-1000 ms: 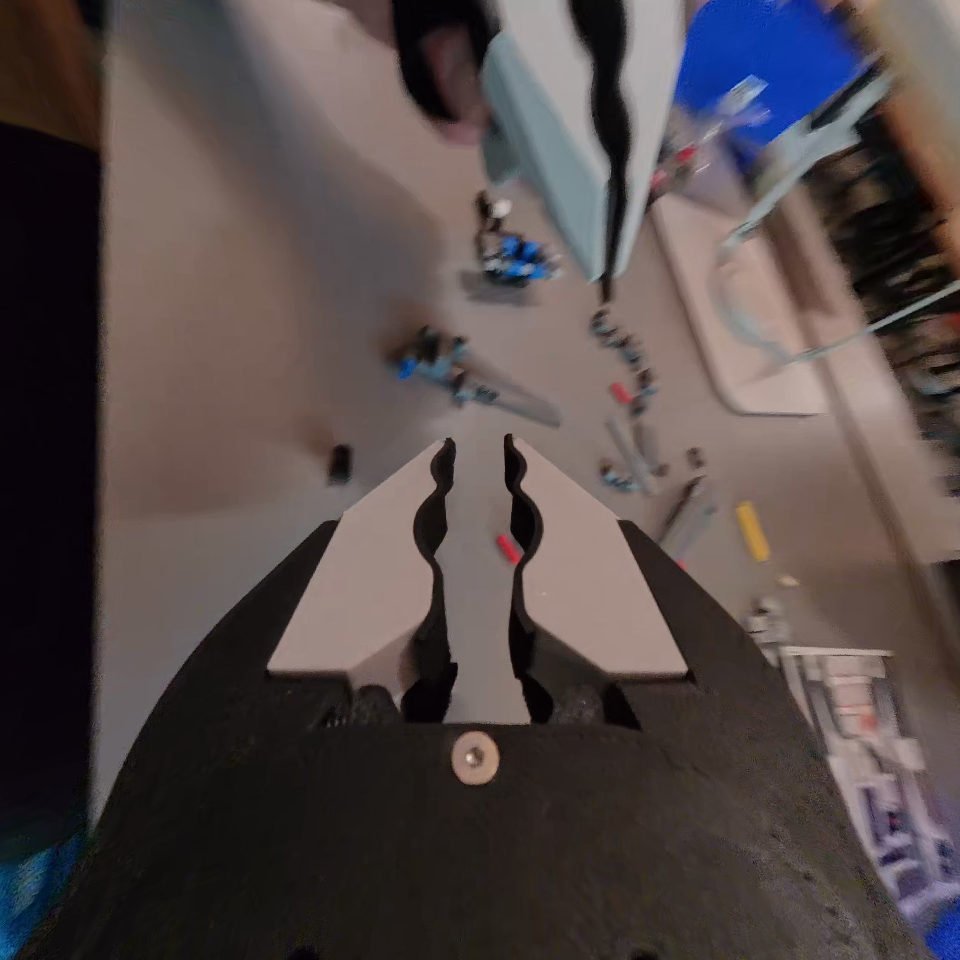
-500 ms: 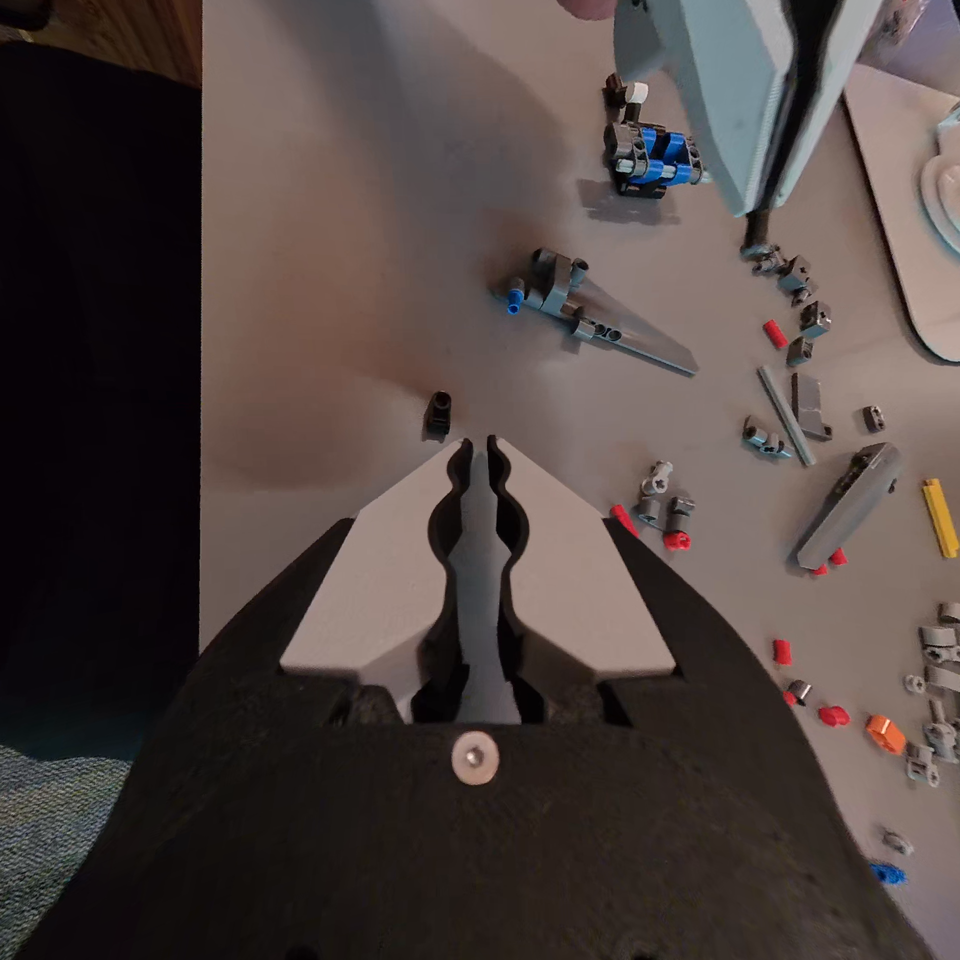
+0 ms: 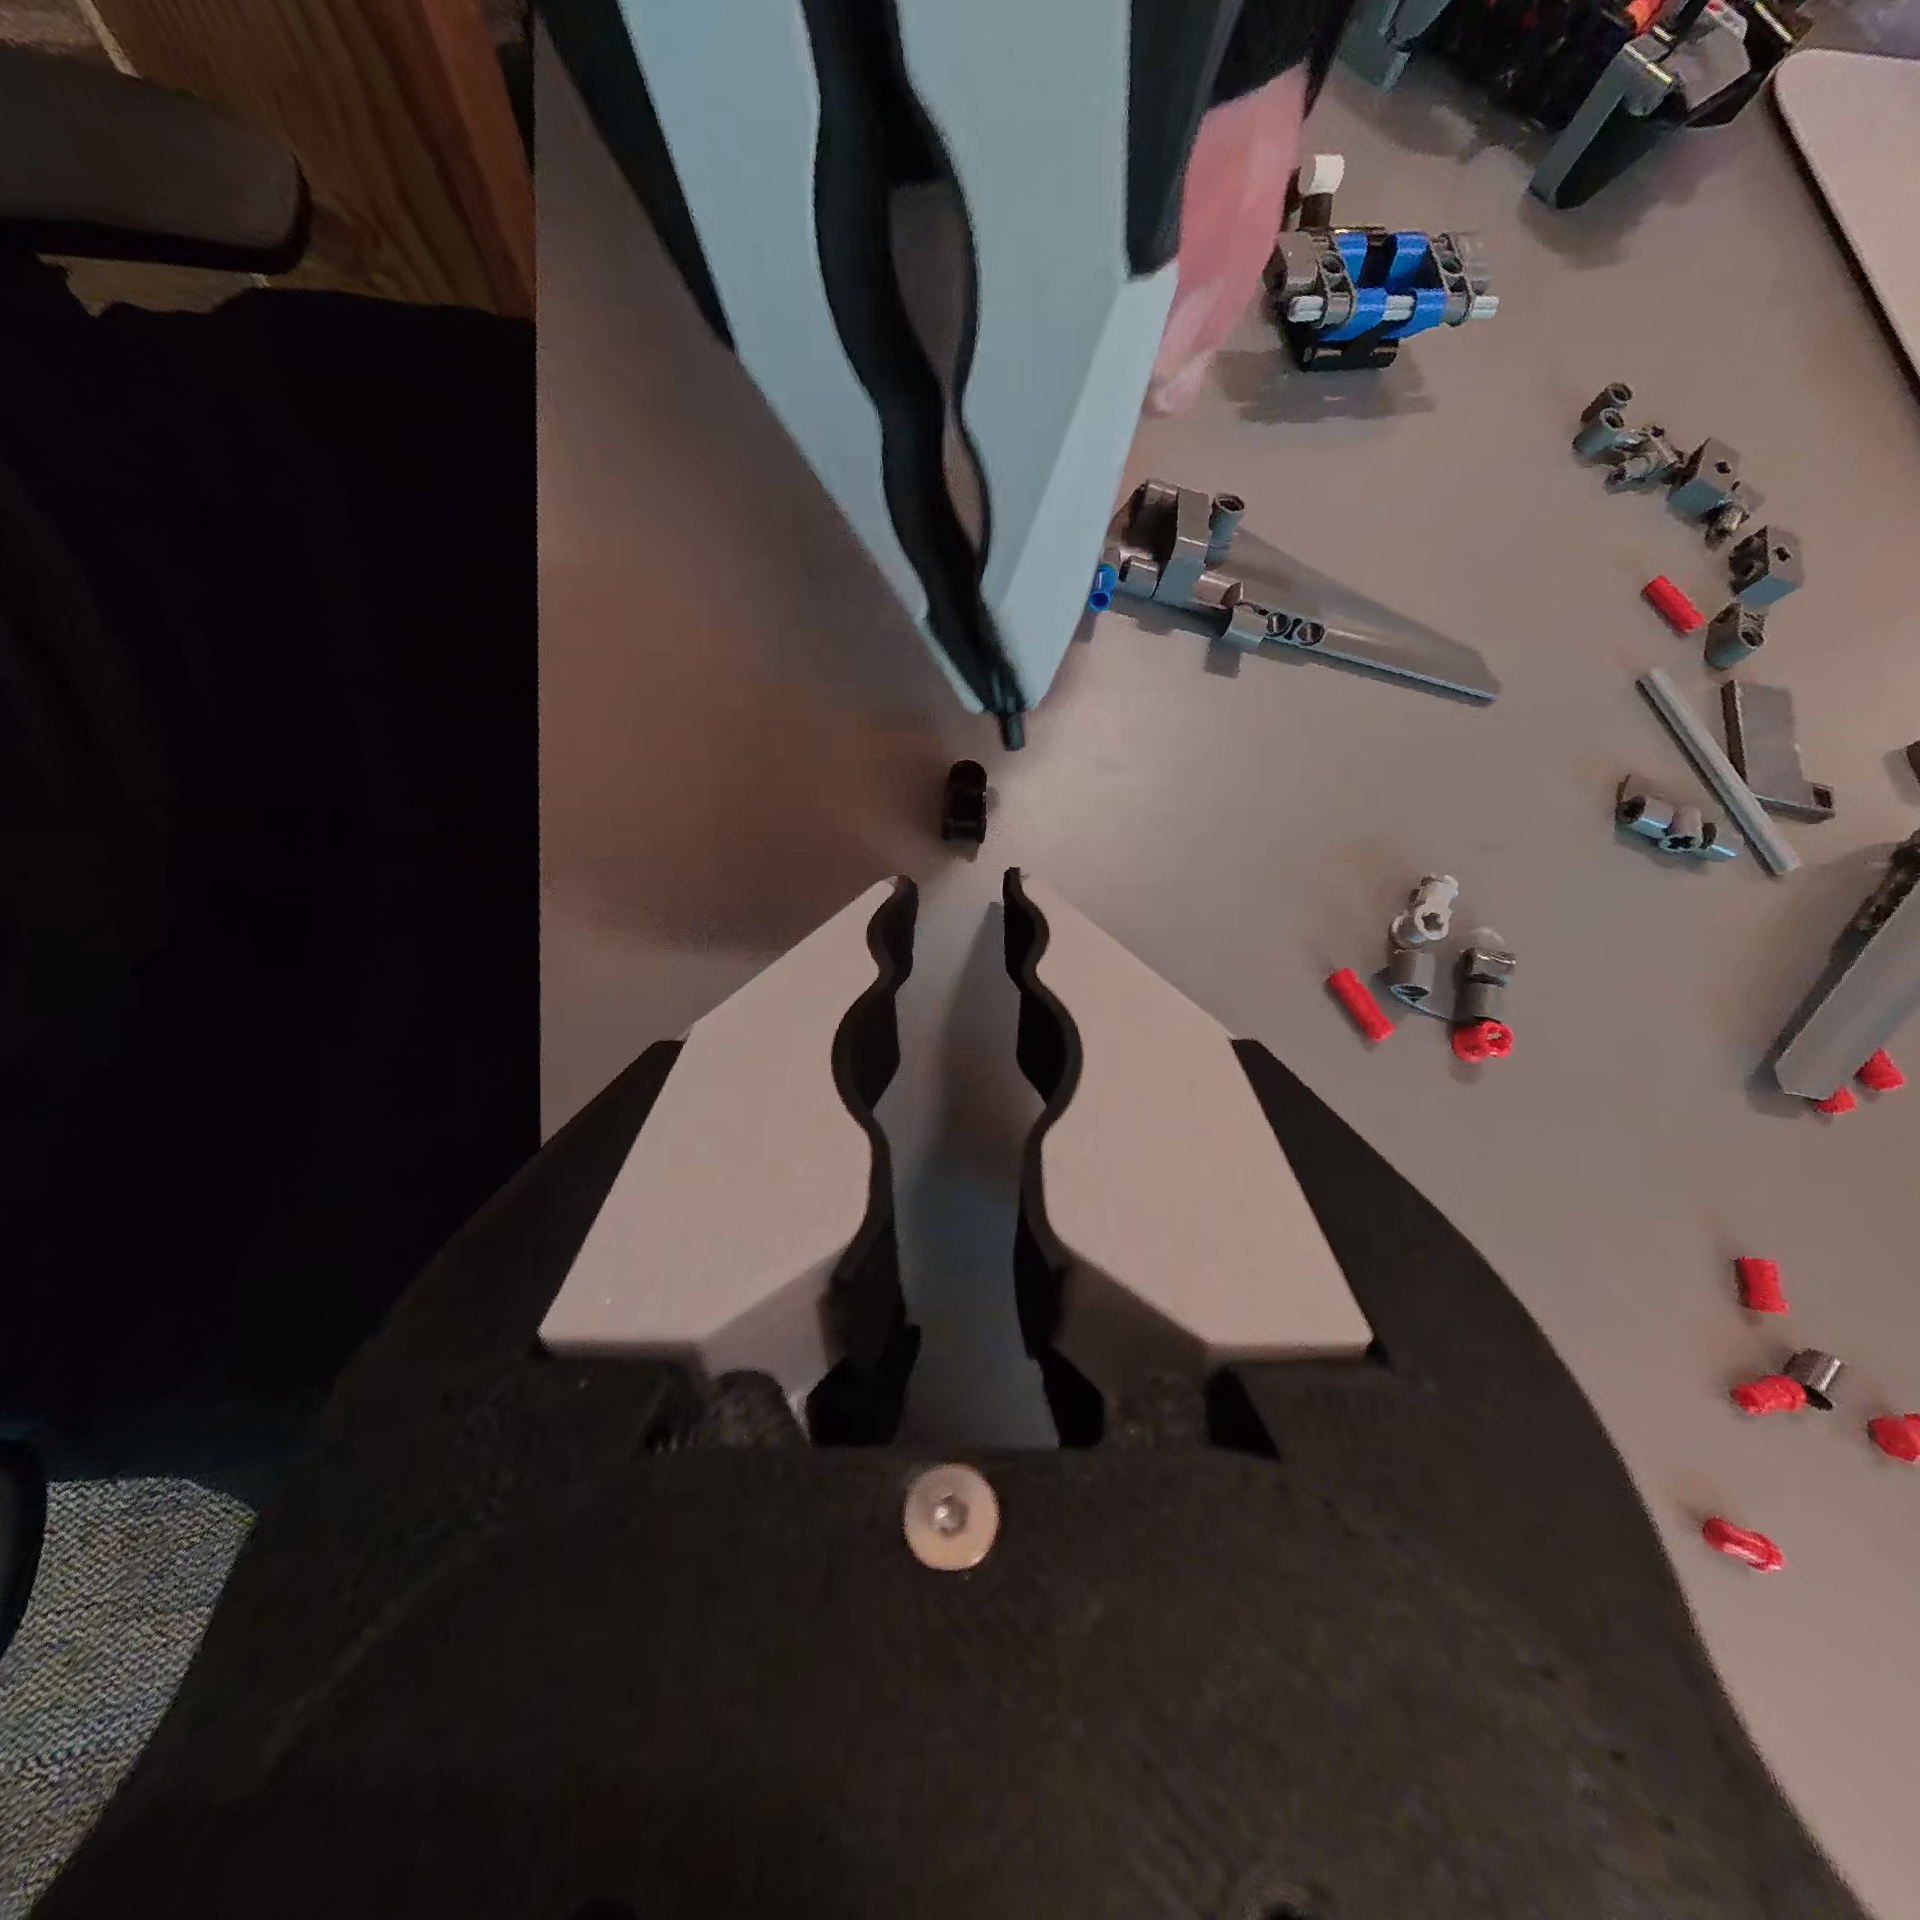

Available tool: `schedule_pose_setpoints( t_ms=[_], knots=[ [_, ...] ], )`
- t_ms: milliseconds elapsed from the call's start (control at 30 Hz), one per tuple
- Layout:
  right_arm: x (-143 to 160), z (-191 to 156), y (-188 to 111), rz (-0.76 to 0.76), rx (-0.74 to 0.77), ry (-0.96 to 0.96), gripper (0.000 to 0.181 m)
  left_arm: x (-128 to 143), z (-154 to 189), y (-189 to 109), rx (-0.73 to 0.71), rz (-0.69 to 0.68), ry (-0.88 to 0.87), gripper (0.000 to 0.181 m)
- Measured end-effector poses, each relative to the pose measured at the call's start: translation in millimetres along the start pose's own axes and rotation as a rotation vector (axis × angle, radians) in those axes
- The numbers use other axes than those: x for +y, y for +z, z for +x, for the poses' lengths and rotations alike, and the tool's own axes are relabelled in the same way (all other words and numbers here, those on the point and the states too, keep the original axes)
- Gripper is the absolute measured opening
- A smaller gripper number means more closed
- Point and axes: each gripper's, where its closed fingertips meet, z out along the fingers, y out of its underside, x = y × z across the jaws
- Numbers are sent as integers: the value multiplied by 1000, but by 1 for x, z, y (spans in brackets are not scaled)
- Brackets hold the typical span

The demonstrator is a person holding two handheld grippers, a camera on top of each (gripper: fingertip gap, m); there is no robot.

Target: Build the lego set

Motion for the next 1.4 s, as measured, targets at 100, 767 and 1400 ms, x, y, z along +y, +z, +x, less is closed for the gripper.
schedule_pose_setpoints(
  t_ms=[100, 767, 1400],
  knots=[
    [-2, -2, 2, -1, -8, 16, 20, -6, 3, 1, 19, -7, 20, 1],
    [-7, -3, 9, -12, -37, 37, 6, -10, 7, 2, 126, -91, 91, 1],
    [-6, -4, 9, -8, -90, 44, 6, -11, 8, 3, 265, -251, 240, 1]
  ],
)
